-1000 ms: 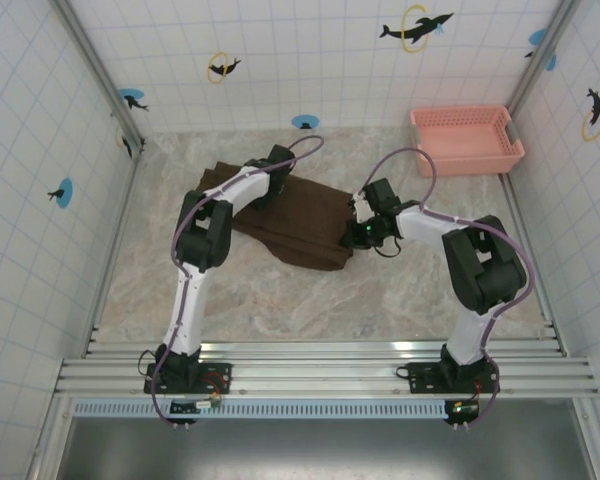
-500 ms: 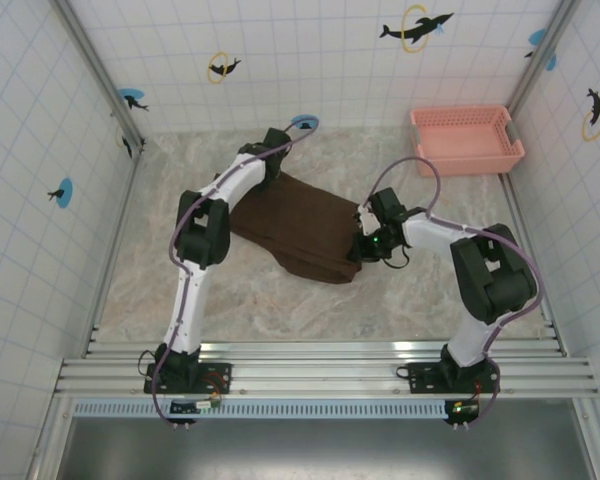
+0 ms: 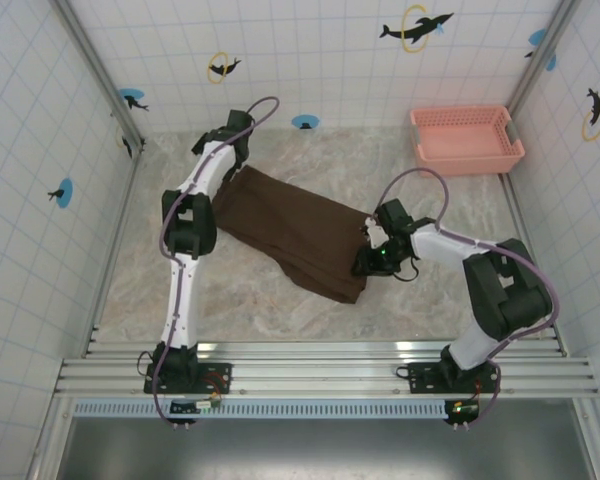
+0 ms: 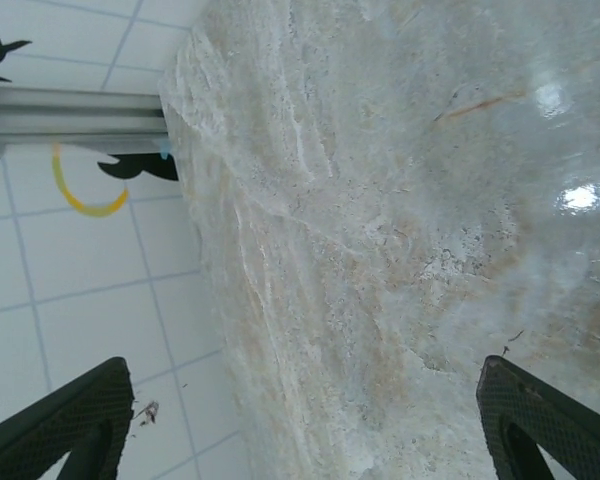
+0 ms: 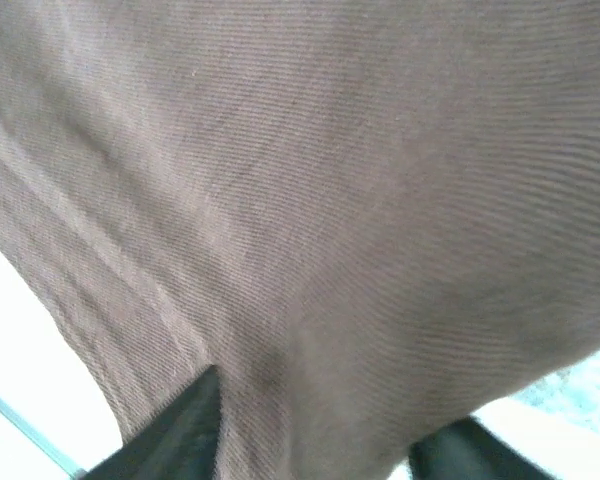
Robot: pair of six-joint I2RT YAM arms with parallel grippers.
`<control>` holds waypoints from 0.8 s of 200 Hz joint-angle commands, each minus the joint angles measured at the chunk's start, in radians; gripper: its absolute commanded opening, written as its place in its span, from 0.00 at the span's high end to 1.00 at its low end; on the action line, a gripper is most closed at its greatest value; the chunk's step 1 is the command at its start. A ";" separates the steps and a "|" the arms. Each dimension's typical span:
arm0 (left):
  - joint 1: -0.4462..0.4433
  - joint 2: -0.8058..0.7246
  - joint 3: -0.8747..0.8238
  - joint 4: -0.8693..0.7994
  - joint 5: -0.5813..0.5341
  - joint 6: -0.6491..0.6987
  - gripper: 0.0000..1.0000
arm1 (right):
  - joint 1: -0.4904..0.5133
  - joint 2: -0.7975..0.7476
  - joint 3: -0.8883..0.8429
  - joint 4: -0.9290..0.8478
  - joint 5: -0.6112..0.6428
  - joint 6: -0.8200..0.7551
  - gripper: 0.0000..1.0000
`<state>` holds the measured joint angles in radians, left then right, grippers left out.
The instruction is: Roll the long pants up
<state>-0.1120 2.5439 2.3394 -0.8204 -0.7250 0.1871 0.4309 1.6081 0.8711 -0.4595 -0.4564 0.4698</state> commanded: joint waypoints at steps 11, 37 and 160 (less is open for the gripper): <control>-0.017 -0.197 -0.169 -0.064 0.083 -0.138 0.03 | 0.030 -0.166 0.032 -0.138 0.106 -0.054 0.31; -0.018 -0.455 -0.517 -0.036 0.395 -0.360 0.03 | 0.016 -0.234 0.133 -0.287 0.234 -0.185 0.30; -0.064 -0.567 -0.966 0.164 0.740 -0.851 0.03 | 0.114 0.236 0.473 -0.285 0.418 -0.590 0.33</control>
<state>-0.1677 1.9377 1.3293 -0.6819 0.0002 -0.5644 0.4911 1.7901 1.3010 -0.7177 -0.0856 -0.0639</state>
